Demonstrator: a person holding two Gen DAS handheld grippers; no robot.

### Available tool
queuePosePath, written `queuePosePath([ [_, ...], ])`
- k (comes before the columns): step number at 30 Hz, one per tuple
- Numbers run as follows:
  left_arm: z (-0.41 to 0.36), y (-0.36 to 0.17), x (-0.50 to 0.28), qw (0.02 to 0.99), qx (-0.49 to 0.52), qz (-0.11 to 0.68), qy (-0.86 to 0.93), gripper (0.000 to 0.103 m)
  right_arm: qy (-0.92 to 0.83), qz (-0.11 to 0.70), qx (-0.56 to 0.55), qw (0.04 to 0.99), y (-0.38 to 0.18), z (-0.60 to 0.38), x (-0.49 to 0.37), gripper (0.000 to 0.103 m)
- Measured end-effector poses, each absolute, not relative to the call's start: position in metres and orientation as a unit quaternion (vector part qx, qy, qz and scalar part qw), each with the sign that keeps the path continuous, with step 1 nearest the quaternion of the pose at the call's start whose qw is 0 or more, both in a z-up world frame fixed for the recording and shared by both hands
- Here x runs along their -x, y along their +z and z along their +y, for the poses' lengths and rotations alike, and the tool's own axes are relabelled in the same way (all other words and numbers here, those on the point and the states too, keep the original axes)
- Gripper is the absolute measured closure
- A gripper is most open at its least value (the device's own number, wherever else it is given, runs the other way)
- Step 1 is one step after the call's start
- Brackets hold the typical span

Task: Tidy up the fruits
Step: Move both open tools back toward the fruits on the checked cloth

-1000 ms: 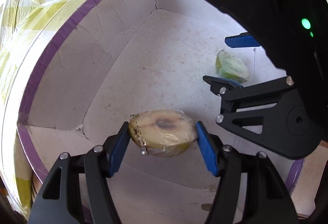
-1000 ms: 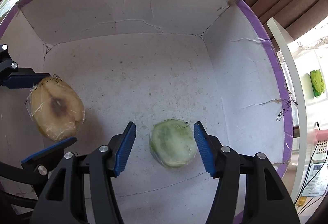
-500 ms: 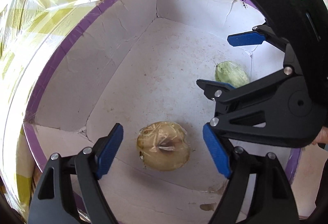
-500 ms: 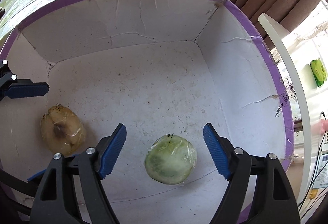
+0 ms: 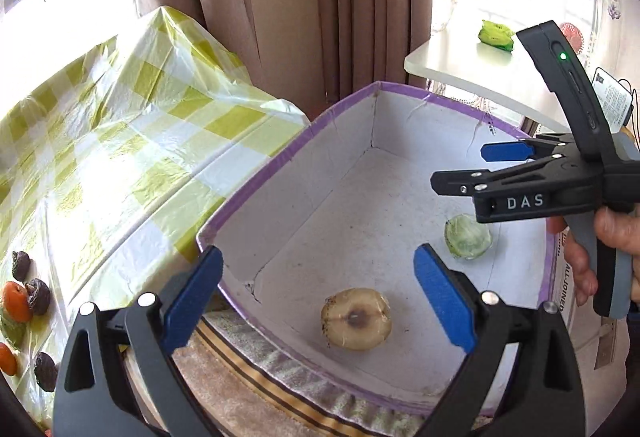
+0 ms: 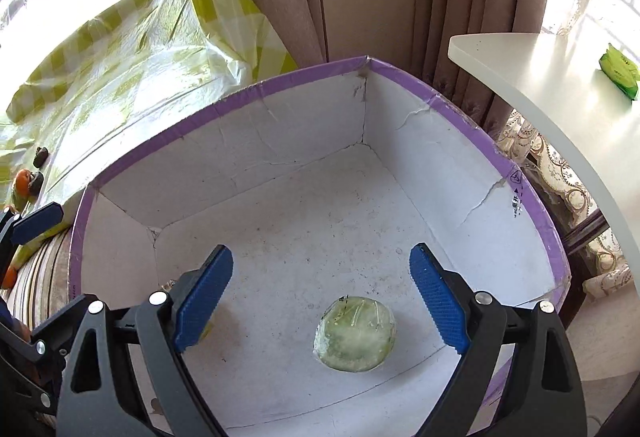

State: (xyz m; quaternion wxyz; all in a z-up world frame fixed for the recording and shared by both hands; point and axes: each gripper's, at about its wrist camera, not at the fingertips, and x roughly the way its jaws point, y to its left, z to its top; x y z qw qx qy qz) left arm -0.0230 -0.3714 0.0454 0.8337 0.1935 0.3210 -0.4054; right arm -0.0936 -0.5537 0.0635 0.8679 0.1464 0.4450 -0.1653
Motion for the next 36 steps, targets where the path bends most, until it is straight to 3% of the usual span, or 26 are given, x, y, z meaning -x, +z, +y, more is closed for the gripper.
queuePosePath([
  [7,-0.307,0.067,0.021,0.869,-0.123,0.308,-0.367,0.007,-0.148,0.391,-0.145,0.897,0.096,-0.545,0.101,0.015],
  [19,-0.150,0.082,0.016,0.910,0.025,0.317,-0.266,0.007,-0.056,0.374,-0.098,0.920,0.120,-0.473,0.089,0.015],
  [28,-0.040,0.069,0.019,0.916,0.150,0.330,-0.171,0.007,0.015,0.381,-0.067,0.922,0.121,-0.413,0.074,0.015],
  [36,-0.007,0.040,0.010,0.897,0.195,0.370,-0.147,0.014,0.065,0.389,-0.046,0.918,0.117,-0.367,0.065,0.015],
])
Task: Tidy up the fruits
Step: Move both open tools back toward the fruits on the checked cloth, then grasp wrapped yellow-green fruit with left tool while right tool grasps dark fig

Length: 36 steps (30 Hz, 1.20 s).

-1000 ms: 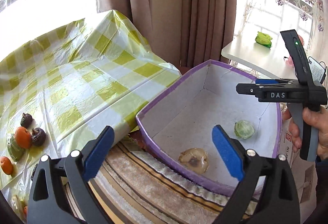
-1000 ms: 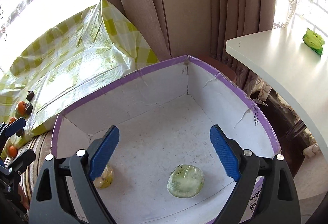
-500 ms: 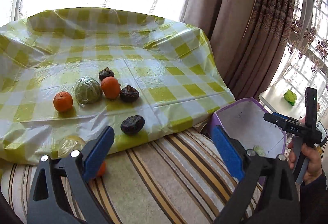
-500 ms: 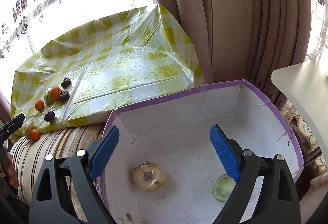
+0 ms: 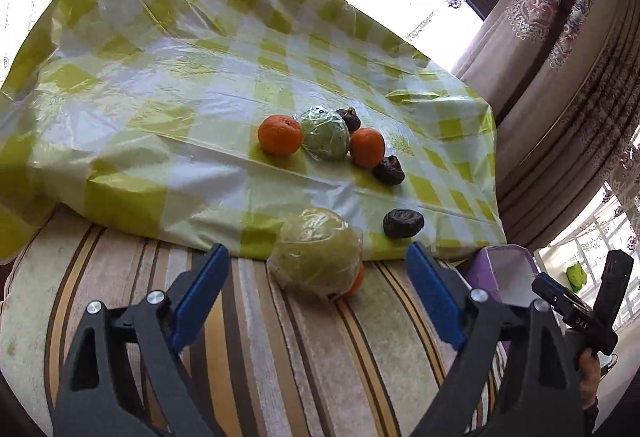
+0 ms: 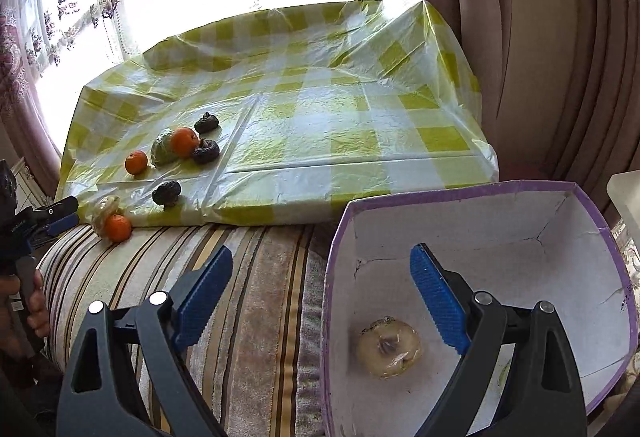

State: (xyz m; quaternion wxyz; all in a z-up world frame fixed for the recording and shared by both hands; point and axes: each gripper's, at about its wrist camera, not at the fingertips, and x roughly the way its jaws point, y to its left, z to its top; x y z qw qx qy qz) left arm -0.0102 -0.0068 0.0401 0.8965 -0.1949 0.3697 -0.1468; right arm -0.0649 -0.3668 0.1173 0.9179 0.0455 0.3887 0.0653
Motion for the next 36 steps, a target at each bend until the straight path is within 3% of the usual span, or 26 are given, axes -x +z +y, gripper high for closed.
queuePosePath([
  [6,-0.006,0.029,0.005,0.884,0.212,0.385,-0.157,0.019,0.103,0.393,-0.033,0.913,0.113,-0.340,0.062,0.015],
  [11,-0.009,0.022,-0.005,0.869,0.226,0.402,-0.179,0.029,0.129,0.401,-0.029,0.906,0.108,-0.323,0.059,0.015],
  [36,-0.011,0.006,-0.041,0.825,0.256,0.451,-0.226,0.028,0.202,0.411,-0.011,0.889,0.098,-0.245,0.019,0.015],
])
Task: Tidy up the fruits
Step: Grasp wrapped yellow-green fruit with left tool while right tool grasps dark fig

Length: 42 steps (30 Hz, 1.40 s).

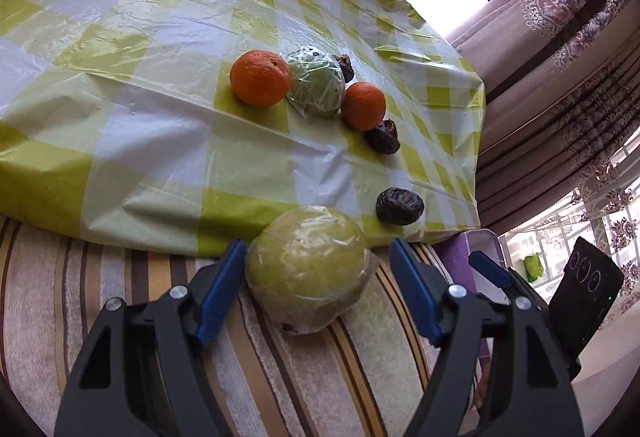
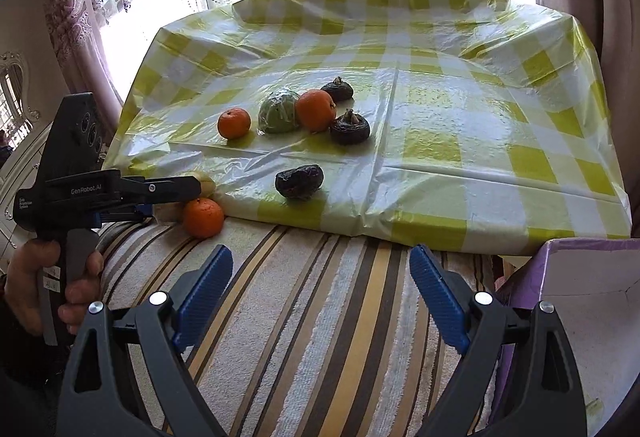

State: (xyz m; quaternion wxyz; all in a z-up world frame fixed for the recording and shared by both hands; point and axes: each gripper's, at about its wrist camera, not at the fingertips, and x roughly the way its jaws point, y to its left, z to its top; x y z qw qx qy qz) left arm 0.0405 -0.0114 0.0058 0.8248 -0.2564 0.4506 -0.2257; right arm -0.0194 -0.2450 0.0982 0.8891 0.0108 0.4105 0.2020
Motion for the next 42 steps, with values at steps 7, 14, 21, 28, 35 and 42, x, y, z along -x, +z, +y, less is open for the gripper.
queuePosePath([
  [7,-0.012,0.007,-0.040,0.818,0.261,0.454,-0.239,0.023,0.201,0.411,-0.019,0.889,0.098,-0.230,0.000,0.015],
  [14,-0.014,0.007,-0.041,0.819,0.256,0.454,-0.241,0.021,0.193,0.421,-0.009,0.886,0.088,-0.212,-0.025,0.015],
  [21,-0.007,0.002,-0.041,0.821,0.257,0.455,-0.230,0.045,0.195,0.422,0.007,0.885,0.085,-0.196,-0.036,0.015],
  [28,-0.001,0.006,-0.034,0.831,0.262,0.437,-0.225,0.045,0.204,0.425,0.015,0.882,0.083,-0.186,-0.040,0.020],
  [35,-0.001,0.009,-0.030,0.839,0.254,0.430,-0.215,0.045,0.201,0.424,0.009,0.883,0.081,-0.185,-0.043,0.041],
  [42,-0.001,0.012,-0.025,0.845,0.248,0.425,-0.207,0.045,0.197,0.433,0.011,0.879,0.074,-0.184,-0.043,0.065],
])
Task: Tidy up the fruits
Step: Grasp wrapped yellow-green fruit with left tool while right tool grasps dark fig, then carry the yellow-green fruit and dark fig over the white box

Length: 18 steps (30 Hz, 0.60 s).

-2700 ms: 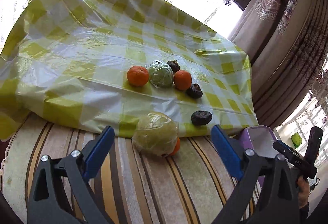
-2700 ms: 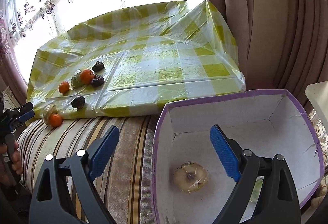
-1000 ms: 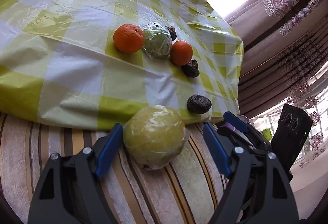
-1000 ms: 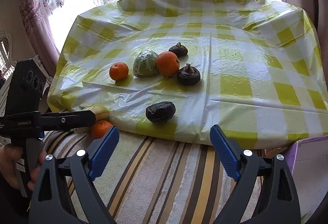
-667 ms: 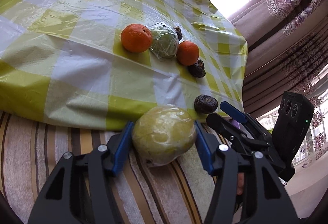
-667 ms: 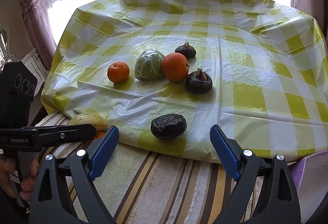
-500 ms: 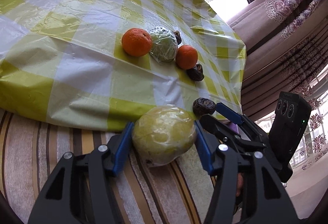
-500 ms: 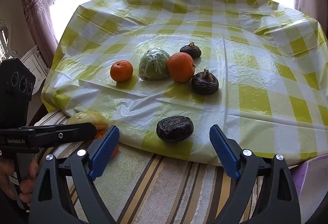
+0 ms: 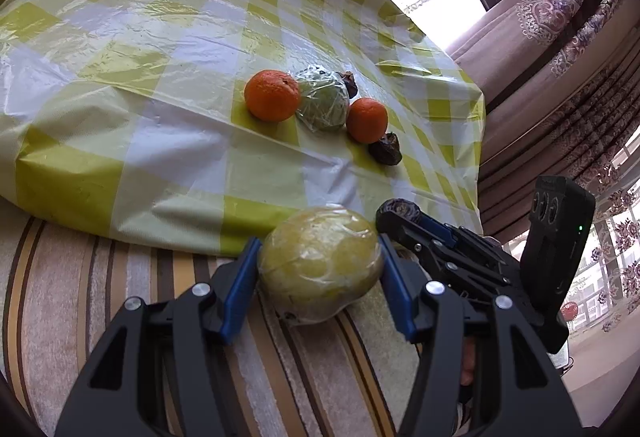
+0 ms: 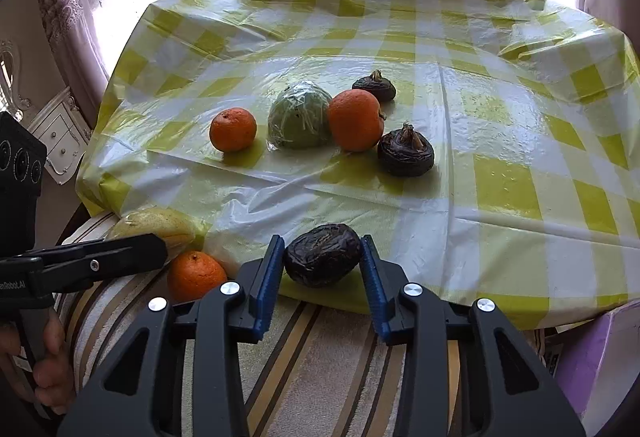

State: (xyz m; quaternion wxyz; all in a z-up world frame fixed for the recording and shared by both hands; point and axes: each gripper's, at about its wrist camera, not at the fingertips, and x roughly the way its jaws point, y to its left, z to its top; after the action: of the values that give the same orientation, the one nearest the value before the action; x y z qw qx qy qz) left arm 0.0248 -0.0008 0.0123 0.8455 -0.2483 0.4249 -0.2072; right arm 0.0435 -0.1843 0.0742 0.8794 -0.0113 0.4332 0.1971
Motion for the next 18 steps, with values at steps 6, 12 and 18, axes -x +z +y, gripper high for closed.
queuePosePath([
  [6,0.001,0.016,-0.022,0.849,0.245,0.422,-0.201,0.045,0.191,0.427,0.018,0.884,0.075,-0.185,-0.038,0.066],
  [12,0.002,0.022,-0.019,0.855,0.238,0.418,-0.194,0.046,0.188,0.418,0.007,0.889,0.081,-0.196,-0.028,0.066],
  [18,-0.002,0.036,-0.014,0.866,0.224,0.403,-0.194,0.046,0.181,0.412,-0.015,0.893,0.088,-0.217,-0.017,0.066],
])
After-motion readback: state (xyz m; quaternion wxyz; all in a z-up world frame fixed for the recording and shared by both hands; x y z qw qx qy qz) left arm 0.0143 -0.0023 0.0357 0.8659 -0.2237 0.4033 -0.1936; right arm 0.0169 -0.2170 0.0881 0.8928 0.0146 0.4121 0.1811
